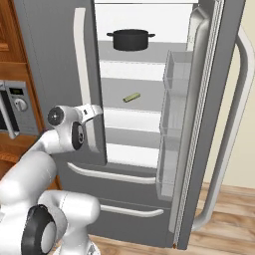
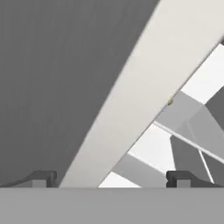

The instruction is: Retrieve the butter from the fridge and place it on a plate on the dining table. Then retrieve the butter knife by the fridge and place it near the plate.

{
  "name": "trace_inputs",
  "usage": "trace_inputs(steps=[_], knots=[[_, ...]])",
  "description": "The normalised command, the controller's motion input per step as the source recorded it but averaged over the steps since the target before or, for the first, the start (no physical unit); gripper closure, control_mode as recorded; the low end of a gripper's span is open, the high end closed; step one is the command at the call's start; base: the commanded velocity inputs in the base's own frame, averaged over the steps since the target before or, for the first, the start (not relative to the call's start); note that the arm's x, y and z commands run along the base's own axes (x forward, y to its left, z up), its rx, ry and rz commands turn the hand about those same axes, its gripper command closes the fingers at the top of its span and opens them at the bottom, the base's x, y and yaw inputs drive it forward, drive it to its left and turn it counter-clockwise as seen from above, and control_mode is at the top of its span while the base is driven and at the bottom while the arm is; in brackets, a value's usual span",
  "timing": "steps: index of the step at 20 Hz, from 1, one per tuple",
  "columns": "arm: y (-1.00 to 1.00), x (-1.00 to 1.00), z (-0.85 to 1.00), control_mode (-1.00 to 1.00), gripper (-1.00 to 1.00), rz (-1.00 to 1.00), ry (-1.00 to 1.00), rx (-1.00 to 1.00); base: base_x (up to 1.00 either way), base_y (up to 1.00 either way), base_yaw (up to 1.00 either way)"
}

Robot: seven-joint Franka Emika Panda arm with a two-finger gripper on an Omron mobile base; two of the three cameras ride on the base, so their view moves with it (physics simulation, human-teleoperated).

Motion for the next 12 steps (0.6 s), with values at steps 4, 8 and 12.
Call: trace_inputs(steps=[4,8,12], knots=[[0.74,0.26,0.55,-1.00,-1.00,-0.32,0.01,0.28,0.00,0.00,0.00],[0.07,0.47,0.11,-1.00,-1.00,-0.13,0.17,0.25,0.00,0.00,0.00],[-0.33,0.45,0.00,-1.00,-1.00,-0.08,0.07,0.34,0.00,0.00,0.00]])
